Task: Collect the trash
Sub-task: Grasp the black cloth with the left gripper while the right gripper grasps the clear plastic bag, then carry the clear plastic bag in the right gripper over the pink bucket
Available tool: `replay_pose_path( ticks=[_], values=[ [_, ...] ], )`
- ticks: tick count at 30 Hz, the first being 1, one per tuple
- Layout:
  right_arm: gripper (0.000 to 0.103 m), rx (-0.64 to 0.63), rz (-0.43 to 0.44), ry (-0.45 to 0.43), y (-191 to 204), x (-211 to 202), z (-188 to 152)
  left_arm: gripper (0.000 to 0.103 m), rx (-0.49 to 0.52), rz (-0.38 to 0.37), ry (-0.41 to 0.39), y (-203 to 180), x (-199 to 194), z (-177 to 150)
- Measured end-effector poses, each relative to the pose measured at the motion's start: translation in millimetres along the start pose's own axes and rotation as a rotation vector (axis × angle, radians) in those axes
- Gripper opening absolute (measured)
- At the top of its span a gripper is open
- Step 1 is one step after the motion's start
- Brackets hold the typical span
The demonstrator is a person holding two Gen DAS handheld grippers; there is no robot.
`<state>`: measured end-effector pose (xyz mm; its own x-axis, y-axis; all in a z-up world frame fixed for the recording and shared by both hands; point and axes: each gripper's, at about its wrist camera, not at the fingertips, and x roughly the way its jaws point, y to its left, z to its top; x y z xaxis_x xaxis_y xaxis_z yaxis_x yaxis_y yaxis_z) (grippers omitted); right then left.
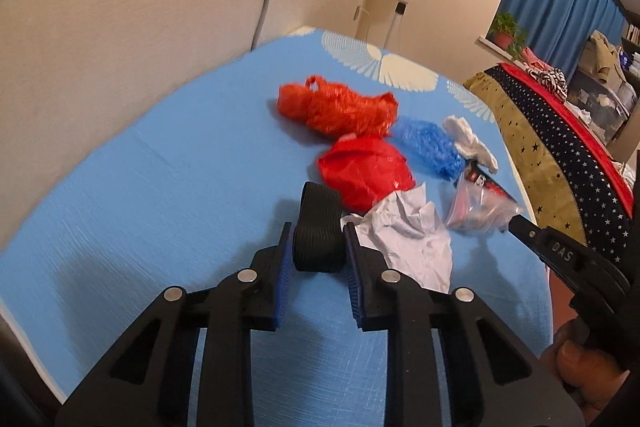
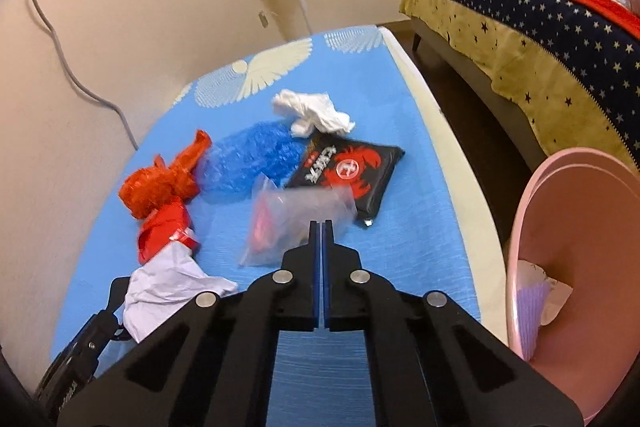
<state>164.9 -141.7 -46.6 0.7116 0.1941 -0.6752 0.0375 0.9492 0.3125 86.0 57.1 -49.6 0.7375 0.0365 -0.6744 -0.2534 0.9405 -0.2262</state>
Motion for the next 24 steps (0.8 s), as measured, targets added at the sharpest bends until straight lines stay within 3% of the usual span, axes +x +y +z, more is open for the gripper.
replay_pose_path(
  ticks=[9, 12, 16, 24],
  values=[
    [0.001, -0.01, 0.017, -0.056, -4.4, -33.0, 4.3, 0.024, -0.019, 0.025, -0.057, 7.3, -19.6, 10.0],
    [0.009, 0.035, 0.025, -0.054, -13.6, -39.5, 2.6, 0.024, -0.023, 0.01, -0.073, 6.5, -27.9, 9.0],
    [0.039, 0.045, 0.006, -0.059, -20.3, -44.1, -0.6, 0.024, -0.006, -0.012, -0.093, 0.6, -34.4, 9.2],
    [0.04, 0.053, 0.007, -0.06, -22.7, -32.4, 4.5, 0.024, 0.05, -0.034, -0.125, -16.0, -33.1, 17.0]
  ],
)
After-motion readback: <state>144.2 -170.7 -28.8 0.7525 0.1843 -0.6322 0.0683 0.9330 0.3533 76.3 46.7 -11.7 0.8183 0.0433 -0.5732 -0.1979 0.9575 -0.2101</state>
